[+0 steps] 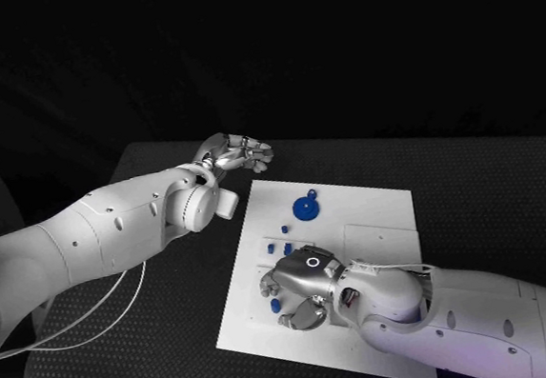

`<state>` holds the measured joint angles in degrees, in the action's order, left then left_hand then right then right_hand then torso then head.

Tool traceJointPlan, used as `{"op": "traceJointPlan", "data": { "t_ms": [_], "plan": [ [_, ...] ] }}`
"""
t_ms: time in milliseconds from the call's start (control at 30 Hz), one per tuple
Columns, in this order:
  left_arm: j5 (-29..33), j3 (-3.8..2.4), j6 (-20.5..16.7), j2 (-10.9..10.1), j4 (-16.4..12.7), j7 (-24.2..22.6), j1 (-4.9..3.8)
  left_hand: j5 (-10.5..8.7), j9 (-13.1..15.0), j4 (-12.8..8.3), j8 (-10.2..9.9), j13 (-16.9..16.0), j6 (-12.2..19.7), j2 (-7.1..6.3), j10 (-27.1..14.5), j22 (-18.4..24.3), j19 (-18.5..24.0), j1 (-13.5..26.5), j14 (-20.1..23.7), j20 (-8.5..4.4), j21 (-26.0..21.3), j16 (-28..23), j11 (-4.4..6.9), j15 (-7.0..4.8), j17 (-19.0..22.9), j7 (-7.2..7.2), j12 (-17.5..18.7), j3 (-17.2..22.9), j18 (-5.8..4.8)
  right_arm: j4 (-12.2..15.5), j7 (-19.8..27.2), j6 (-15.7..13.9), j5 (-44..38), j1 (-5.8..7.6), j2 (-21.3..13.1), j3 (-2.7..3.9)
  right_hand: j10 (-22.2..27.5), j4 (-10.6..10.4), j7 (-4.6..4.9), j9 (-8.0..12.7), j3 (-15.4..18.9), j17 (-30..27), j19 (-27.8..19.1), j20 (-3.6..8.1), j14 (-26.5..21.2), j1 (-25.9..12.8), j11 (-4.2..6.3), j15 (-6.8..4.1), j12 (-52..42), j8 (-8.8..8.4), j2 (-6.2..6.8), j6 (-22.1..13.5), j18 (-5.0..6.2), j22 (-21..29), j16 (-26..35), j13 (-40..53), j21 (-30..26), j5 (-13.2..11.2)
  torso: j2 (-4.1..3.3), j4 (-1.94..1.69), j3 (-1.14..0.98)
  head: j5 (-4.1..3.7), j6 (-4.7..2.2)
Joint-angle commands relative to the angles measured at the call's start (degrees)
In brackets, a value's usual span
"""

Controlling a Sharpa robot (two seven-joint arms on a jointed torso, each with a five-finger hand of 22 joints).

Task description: Assemble the parts on the task board

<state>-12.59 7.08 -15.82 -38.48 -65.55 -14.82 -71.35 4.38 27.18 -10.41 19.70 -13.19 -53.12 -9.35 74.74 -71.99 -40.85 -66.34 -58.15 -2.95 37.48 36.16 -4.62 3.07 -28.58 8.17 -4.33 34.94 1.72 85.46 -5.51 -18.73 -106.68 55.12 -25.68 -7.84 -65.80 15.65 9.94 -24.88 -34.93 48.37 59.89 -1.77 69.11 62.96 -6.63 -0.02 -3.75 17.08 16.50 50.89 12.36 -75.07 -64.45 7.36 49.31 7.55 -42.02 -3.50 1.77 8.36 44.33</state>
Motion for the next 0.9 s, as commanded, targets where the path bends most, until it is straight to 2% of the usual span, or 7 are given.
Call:
{"op": "traceJointPlan", "data": {
  "t_ms": [33,233,367,533,633,800,900],
  "plan": [
    [0.3,-0.05,0.7,0.0,-0.1,-0.4,-0.08,0.05,0.0,0.1,0.3,0.1,0.3,0.53,-0.5,-0.1,0.1,0.0,-0.2,0.34,-0.3,-0.2,-0.09,0.01,-0.1,-0.1,0.1,-0.2,0.11,0.3,0.8,-1.9,0.9,-0.01,-0.4,0.0,0.6,0.0,0.04,0.1,0.6,0.0,-0.4,-0.05,-0.4,-0.4,-0.07,0.21,0.0,-0.18,0.09,-0.3,2.64,-0.6,0.1,-0.2,-0.2,0.3,-0.04,0.0,0.02,-0.11,-0.11],
    [0.3,-0.05,0.8,0.0,0.1,-0.4,-0.08,0.05,-0.1,0.1,0.3,0.1,0.3,0.58,-0.5,-0.1,0.1,0.0,-0.2,0.34,-0.3,-0.3,-0.09,0.01,-0.1,-0.1,0.1,-0.2,0.11,2.9,2.0,-4.8,3.7,0.41,-2.9,0.15,0.5,-0.2,-0.04,0.1,1.0,0.0,-0.2,-0.08,-0.4,-0.3,-0.04,0.18,-0.3,-0.01,0.06,-0.1,2.64,-0.6,0.0,-0.4,-0.2,1.1,-0.01,-0.03,-0.05,-0.45,-0.41],
    [0.3,-0.04,0.8,-0.1,0.3,-0.4,-0.08,0.04,-0.1,0.1,0.3,0.1,0.3,0.58,-0.5,-0.1,0.1,0.0,-0.2,0.35,-0.3,-0.3,-0.1,0.02,-0.1,-0.09,0.1,-0.2,0.1,5.2,3.4,-5.6,10.4,1.79,-5.8,1.3,-0.2,-0.7,-0.22,0.1,0.9,0.0,0.1,-0.04,-0.1,-0.2,0.19,-0.03,-0.7,0.27,-0.13,0.3,2.64,-0.6,-0.2,-0.4,-0.2,1.1,0.02,0.03,-0.05,-1.0,-0.98],
    [0.3,-0.03,1.0,-0.6,0.6,-0.3,-0.07,-0.03,-0.1,0.2,0.4,0.1,0.3,0.47,-0.5,-0.2,0.0,0.3,-0.3,0.37,-0.3,-0.4,-0.11,0.03,-0.3,-0.04,0.1,-0.4,0.07,4.3,3.6,0.6,35.9,5.32,-9.2,2.18,-2.7,-5.9,-1.09,-0.2,1.4,-0.6,-0.9,-0.45,-0.7,-5.4,0.96,-0.71,-1.9,1.36,-2.16,2.2,2.64,-0.4,0.5,-0.1,-0.9,3.5,0.12,0.39,-0.07,-1.49,-1.65],
    [0.7,-0.02,1.3,-0.9,0.7,-0.7,-0.06,-0.18,-0.1,0.6,0.4,0.1,0.3,0.27,-0.5,-0.3,0.0,0.9,-0.4,0.35,-0.4,-0.5,-0.12,0.01,-0.6,0.01,0.1,-0.7,0.06,4.9,3.2,2.6,41.1,6.75,-12.7,2.79,-3.8,-6.3,-1.29,-0.4,2.1,-0.8,-1.3,-0.46,-1.0,-6.0,1.34,-1.07,-2.4,1.66,-3.45,2.7,2.64,-0.5,0.6,0.2,-1.0,3.0,0.17,0.6,-0.12,-2.33,-2.27],
    [1.8,-0.01,1.8,-1.4,0.9,-1.1,-0.04,-0.31,-0.1,0.9,0.4,0.1,0.3,0.04,-0.5,-0.4,0.0,1.5,-0.4,0.34,-0.4,-0.7,-0.12,0.0,-0.8,0.03,0.1,-1.0,0.05,5.7,0.7,8.4,46.0,9.2,-17.4,2.84,-6.4,-6.2,-1.65,-0.7,2.9,-0.8,-1.5,-0.48,-1.0,-6.4,2.41,-1.96,-4.1,2.1,-4.09,3.3,2.64,-0.6,0.6,1.4,-1.0,2.4,0.3,0.89,-0.29,-3.26,-2.77],
    [1.9,0.0,2.1,-1.5,1.2,-1.3,0.02,-0.55,-0.2,1.5,0.4,0.1,0.4,-0.48,-0.6,-0.5,0.0,2.7,-0.4,0.34,-0.6,-0.9,-0.15,0.01,-1.0,0.06,0.1,-1.7,0.04,6.0,-1.5,11.9,47.3,10.33,-19.9,2.84,-9.4,-5.7,-1.75,-1.2,4.9,-0.8,-1.4,-0.35,-0.9,-7.2,3.98,-3.62,-8.3,2.33,-4.55,3.3,2.64,-0.7,0.4,4.4,-1.0,1.2,0.41,1.08,-0.37,-4.58,-3.1]
  ]
}}
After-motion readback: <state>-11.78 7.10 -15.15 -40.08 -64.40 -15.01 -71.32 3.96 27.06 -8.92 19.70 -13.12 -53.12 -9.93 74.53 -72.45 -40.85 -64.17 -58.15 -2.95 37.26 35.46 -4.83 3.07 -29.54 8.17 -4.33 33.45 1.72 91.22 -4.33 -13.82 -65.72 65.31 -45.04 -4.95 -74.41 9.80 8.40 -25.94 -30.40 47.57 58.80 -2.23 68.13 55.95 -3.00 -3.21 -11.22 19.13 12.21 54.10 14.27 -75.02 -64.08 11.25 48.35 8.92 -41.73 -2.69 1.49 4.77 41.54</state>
